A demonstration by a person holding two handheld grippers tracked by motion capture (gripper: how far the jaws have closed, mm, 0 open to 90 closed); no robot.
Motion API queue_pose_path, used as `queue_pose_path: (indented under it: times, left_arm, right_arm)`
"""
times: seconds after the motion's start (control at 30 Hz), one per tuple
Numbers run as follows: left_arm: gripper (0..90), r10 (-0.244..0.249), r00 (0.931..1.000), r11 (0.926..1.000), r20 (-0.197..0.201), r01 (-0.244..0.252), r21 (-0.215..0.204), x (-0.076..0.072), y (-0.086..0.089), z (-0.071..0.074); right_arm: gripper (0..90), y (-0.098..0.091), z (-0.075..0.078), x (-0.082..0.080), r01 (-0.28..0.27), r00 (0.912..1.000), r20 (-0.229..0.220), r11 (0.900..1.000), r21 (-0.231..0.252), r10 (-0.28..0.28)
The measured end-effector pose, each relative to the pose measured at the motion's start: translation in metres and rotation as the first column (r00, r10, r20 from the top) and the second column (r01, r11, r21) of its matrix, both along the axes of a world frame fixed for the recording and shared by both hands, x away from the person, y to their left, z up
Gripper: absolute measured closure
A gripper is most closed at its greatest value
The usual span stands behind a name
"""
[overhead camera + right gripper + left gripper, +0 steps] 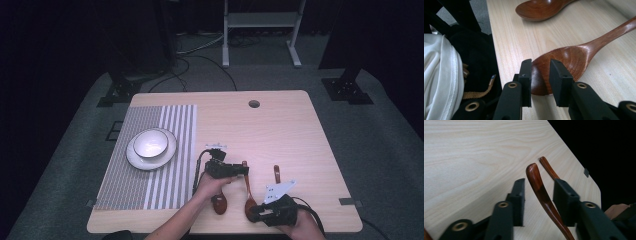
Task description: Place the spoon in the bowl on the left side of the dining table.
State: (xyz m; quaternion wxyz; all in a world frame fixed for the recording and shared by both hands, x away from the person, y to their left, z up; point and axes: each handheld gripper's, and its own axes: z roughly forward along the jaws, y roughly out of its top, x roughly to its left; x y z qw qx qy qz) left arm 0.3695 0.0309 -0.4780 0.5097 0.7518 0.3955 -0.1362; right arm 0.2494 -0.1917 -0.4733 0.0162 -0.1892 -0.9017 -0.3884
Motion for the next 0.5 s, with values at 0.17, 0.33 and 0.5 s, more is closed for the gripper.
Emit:
queue_pose_path:
  times: [0.17,0.33,0.5]
  left_arm:
    - [71.5,-0.004,0.9999,0.9996,-0.014,0.004,-0.029,0.0009,0.0004,0.0008]
    - [75.0,-0.012,0.9991,0.9959,-0.041,0.008,-0.09,0.0023,0.002,-0.0013]
    - [78.5,-0.018,0.9971,0.9882,-0.074,0.007,-0.153,0.0028,0.0022,-0.0033]
  right_arm:
    - [69.9,-0.0001,0.0001,-0.0002,0.002,1.0,-0.003,1.0,0.0,-0.001]
    - [69.2,0.0,0.0005,-0.001,0.002,1.0,0.0,1.0,-0.002,-0.002]
    - [68.0,-0.0005,0.0007,-0.0009,0.0,1.0,-0.004,1.0,0.002,0.0]
